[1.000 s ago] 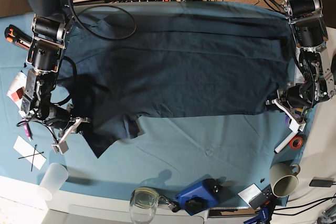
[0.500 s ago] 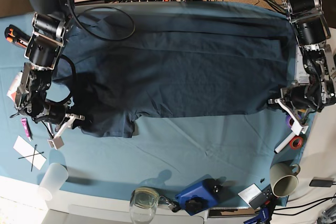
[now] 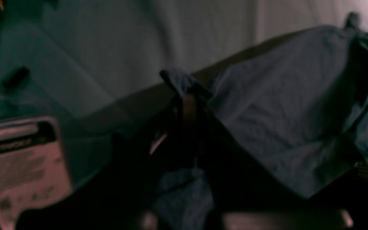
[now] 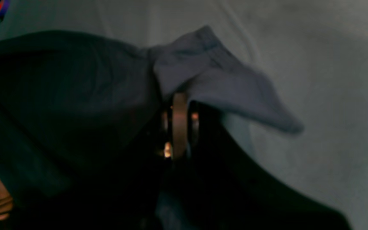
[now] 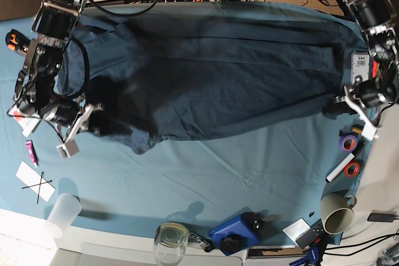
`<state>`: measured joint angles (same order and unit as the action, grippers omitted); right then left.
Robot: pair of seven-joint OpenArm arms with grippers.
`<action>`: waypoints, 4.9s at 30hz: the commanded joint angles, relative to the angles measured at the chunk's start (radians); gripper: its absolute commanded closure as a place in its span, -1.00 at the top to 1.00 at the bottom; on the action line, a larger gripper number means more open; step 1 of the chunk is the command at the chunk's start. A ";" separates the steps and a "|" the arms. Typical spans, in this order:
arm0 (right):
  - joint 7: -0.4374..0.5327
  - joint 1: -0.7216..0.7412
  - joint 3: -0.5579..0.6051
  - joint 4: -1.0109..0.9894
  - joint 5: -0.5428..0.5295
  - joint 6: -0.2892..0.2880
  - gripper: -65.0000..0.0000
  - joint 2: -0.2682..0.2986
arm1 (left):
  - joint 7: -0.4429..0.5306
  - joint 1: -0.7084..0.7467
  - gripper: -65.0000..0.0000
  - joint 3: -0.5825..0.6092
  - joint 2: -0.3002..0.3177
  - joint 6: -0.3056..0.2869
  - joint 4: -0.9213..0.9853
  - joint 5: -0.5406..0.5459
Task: Fold the T-shirt properly
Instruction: 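Grasp the shirt's long edge with both grippers and fold it over lengthwise, then lay the folded strip down and release with both grippers, then grasp the strip end with the left gripper and fold it toward the right gripper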
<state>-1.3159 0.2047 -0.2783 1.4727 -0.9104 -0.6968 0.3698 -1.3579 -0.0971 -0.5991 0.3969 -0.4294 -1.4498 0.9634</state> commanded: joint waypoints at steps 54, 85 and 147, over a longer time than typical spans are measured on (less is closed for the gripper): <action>-0.080 -0.491 -0.431 0.291 -0.319 -0.001 -1.00 0.006 | -0.020 0.352 -1.00 -0.072 0.054 -0.017 -0.274 0.071; -0.080 -0.493 -0.430 0.291 -0.293 -0.001 -0.65 0.007 | 0.037 0.402 0.12 -0.071 -0.036 0.040 -0.143 -0.029; -0.080 -0.490 -0.430 0.291 -0.293 -0.001 -0.65 0.006 | 0.251 0.386 -1.00 0.595 -0.241 -0.085 -0.725 -0.178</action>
<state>-1.4166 -0.2913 -0.7002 1.7477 -1.1793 -0.6968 0.3592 -1.1347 0.2951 -0.0017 0.1574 -0.5102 -2.1578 0.7628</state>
